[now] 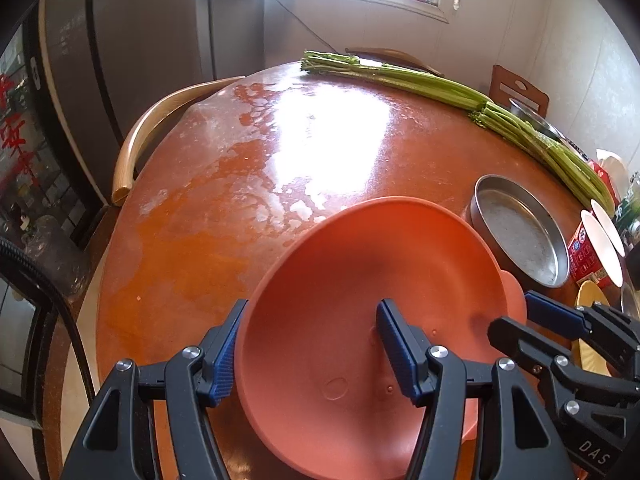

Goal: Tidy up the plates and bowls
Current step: 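Carry the pink plate toward the table edge and lower it, opening both grippers, then move both grippers to the yellow shell-shaped plate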

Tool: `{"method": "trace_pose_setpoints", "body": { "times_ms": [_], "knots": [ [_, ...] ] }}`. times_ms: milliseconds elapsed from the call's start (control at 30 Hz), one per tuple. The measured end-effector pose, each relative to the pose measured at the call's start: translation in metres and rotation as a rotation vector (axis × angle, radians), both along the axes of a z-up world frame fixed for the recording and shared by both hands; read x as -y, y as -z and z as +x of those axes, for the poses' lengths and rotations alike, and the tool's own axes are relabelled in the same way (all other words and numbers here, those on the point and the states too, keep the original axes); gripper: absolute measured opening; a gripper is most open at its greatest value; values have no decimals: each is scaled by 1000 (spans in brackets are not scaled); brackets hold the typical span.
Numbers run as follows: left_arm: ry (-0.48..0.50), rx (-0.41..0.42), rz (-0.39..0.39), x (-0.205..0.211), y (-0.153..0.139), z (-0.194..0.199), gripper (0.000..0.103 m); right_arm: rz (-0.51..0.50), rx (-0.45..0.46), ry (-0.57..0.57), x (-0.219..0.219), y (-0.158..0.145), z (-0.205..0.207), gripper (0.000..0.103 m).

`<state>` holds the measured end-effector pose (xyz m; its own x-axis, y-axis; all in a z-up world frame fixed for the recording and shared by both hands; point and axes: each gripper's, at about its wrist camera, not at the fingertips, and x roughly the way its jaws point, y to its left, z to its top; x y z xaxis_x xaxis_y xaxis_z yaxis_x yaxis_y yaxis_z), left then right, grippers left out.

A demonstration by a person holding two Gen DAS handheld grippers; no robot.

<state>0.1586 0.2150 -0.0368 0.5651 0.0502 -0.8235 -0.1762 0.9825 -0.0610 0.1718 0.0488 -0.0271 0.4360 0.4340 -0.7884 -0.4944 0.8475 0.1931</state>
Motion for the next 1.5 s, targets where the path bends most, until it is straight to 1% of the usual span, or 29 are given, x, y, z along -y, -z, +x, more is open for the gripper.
{"method": "trace_pose_setpoints", "body": {
  "times_ms": [67,133,200,267,333,400,500,633,733,767,867,967,1033,1067,1233,1500],
  "knots": [
    [7,4,-18,2,0,5,64,-11,23,19,2,-2,-1,43],
    [12,16,-16,5,0,7,64,-20,29,38,6,-3,-2,44],
    [22,6,-26,7,2,10,64,-26,34,36,9,-2,-2,44],
    [21,-4,-10,10,4,12,64,-19,13,42,11,1,1,44],
    [27,-7,23,14,5,12,64,-5,14,40,13,2,1,44],
    [26,-4,40,14,4,11,64,8,11,40,15,4,0,44],
    [26,11,48,14,2,8,65,27,17,40,18,4,-2,44],
    [-8,15,46,9,1,8,66,21,28,51,22,1,-5,44],
    [-14,39,62,7,-9,2,68,38,75,79,34,-9,-8,46],
    [-15,49,59,6,-13,0,68,52,81,89,40,-12,-9,48],
    [-24,79,63,7,-24,-6,70,73,95,106,52,-21,-12,50],
    [-14,100,59,12,-35,-11,71,70,143,131,64,-31,-19,52],
    [-9,115,64,17,-42,-14,72,75,155,140,70,-36,-22,53],
    [-10,122,70,21,-45,-16,72,88,158,144,76,-38,-25,54],
    [29,151,75,41,-59,-25,73,82,190,170,94,-48,-32,55],
    [94,200,57,81,-78,-43,73,115,231,200,129,-66,-57,57]
  ]
}}
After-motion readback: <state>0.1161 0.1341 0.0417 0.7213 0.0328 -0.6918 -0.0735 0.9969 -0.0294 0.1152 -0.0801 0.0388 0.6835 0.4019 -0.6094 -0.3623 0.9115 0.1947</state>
